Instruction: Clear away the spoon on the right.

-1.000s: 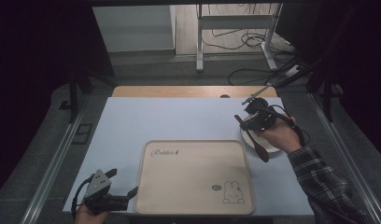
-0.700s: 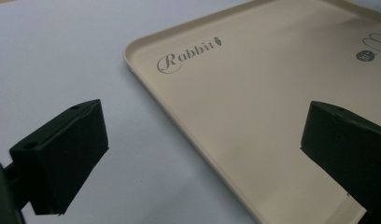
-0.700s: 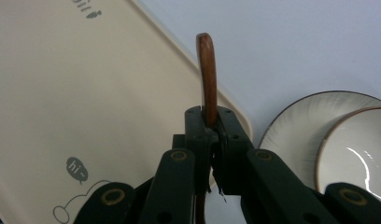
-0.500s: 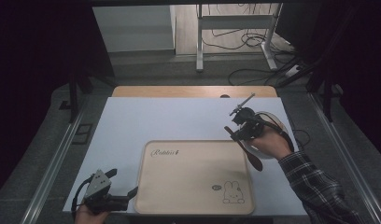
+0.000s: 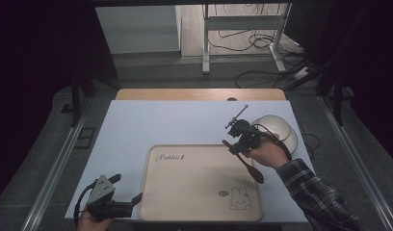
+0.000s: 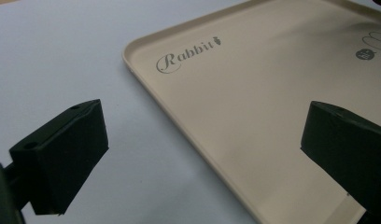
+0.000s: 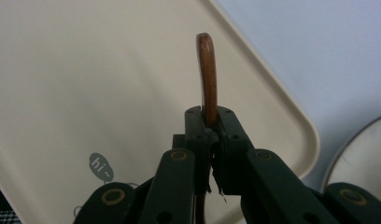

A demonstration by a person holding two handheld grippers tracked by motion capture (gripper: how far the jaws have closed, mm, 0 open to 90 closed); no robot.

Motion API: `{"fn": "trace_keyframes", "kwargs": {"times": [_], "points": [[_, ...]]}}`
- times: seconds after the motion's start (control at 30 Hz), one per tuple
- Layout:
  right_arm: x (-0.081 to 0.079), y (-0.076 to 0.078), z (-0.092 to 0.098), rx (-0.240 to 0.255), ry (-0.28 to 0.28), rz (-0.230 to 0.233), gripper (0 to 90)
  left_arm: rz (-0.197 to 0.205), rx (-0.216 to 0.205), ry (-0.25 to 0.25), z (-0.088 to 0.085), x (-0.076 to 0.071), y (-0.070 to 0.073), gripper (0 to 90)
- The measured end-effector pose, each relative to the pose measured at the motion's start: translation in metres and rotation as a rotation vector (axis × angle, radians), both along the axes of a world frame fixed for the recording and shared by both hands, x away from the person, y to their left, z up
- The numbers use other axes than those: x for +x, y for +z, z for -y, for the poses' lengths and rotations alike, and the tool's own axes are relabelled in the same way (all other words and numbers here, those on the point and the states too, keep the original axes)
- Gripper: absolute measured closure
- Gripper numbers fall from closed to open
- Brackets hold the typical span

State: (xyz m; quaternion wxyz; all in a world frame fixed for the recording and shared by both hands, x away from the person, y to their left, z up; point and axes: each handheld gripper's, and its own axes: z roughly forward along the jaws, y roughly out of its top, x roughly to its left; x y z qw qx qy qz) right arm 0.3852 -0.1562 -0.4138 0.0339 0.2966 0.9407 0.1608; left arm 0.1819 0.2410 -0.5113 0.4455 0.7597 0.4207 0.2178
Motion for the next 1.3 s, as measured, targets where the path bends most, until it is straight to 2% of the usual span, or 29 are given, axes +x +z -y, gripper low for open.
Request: {"fn": "trace_keyframes", "kwargs": {"times": [0.3,0.37,0.4,0.6,0.7,0.77,0.8,0.83,0.9,0.93,1.0,1.17,1.3], "points": [[-0.002,-0.019,-0.015,-0.005,0.021,-0.040,85.5,0.002,0.001,-0.001,0.000,0.000,0.000,0.4],[-0.002,-0.022,-0.015,-0.008,0.024,-0.047,85.4,0.002,0.001,-0.001,0.000,0.000,0.000,0.4],[-0.003,-0.028,-0.017,-0.003,0.023,-0.054,85.3,0.002,0.001,-0.001,0.000,0.000,0.000,0.4],[-0.002,-0.046,-0.018,-0.005,0.021,-0.074,84.8,0.002,0.002,-0.001,0.000,0.000,0.000,0.4],[-0.002,-0.050,-0.018,-0.004,0.024,-0.077,84.1,0.001,0.002,-0.001,0.000,0.000,0.000,0.4],[-0.004,-0.053,-0.019,-0.015,0.047,-0.057,79.8,0.001,0.002,-0.001,0.000,0.000,0.000,0.4],[-0.004,-0.053,-0.019,-0.015,0.047,-0.057,79.8,0.001,0.002,-0.001,0.000,0.000,0.000,0.4],[-0.004,-0.054,-0.019,-0.009,0.051,-0.043,74.9,0.001,0.002,-0.001,0.000,0.000,0.000,0.4],[-0.005,-0.054,-0.019,-0.009,0.046,-0.039,72.4,0.001,0.003,-0.001,0.000,0.000,0.000,0.4],[-0.006,-0.053,-0.017,-0.006,0.051,-0.026,68.2,0.001,0.003,-0.001,0.000,0.000,0.000,0.4],[-0.007,-0.052,-0.016,-0.004,0.048,-0.017,66.4,0.000,0.003,-0.002,0.000,0.000,0.000,0.4],[-0.011,-0.052,-0.010,0.050,0.020,-0.002,56.8,-0.001,0.005,-0.003,0.000,0.000,0.000,0.4],[-0.015,-0.052,-0.008,0.089,0.013,0.013,53.6,-0.002,0.006,-0.004,0.001,0.000,0.000,0.4]]}}
